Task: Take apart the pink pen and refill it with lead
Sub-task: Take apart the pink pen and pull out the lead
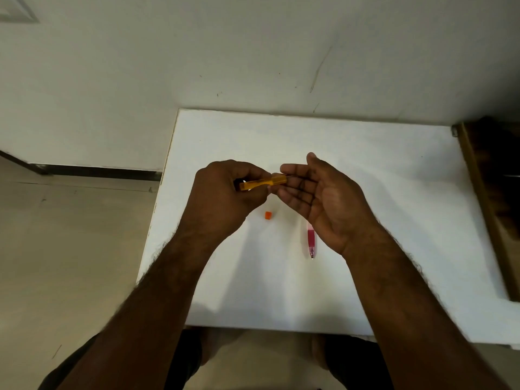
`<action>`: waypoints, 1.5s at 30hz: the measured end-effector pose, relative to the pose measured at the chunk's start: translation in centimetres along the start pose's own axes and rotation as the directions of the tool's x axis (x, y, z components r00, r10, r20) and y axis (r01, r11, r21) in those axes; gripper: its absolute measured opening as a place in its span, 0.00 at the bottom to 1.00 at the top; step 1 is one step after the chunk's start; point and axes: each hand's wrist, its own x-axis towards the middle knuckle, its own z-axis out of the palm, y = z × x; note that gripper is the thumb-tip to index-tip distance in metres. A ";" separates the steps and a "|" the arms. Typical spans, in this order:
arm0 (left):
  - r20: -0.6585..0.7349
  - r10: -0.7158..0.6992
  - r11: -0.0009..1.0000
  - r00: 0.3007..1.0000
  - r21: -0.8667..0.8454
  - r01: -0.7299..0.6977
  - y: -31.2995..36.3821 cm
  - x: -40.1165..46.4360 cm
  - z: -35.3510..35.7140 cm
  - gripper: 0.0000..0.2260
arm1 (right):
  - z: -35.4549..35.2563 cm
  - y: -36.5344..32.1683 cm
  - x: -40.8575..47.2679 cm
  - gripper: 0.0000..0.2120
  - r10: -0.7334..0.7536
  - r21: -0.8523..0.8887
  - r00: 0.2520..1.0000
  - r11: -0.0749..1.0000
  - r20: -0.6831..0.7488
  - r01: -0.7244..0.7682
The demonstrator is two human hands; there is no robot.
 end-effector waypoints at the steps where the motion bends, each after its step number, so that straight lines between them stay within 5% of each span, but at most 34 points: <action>1: -0.008 -0.003 1.000 1.000 -0.009 0.003 0.0 0.0 0.0 0.05 | 0.0 0.0 0.0 0.21 -0.006 -0.009 1.000 1.000 -0.006 0.006; 19: -0.075 0.040 0.999 0.996 0.019 -0.039 0.3 0.0 0.0 0.08 | -0.2 -0.3 0.2 0.14 -0.040 -0.201 0.987 0.979 -0.155 0.008; 45: -0.077 0.002 1.000 0.997 -0.027 -0.004 -0.2 0.1 0.0 0.07 | -0.5 -0.3 0.0 0.05 -0.203 -0.255 0.966 0.954 -0.162 0.158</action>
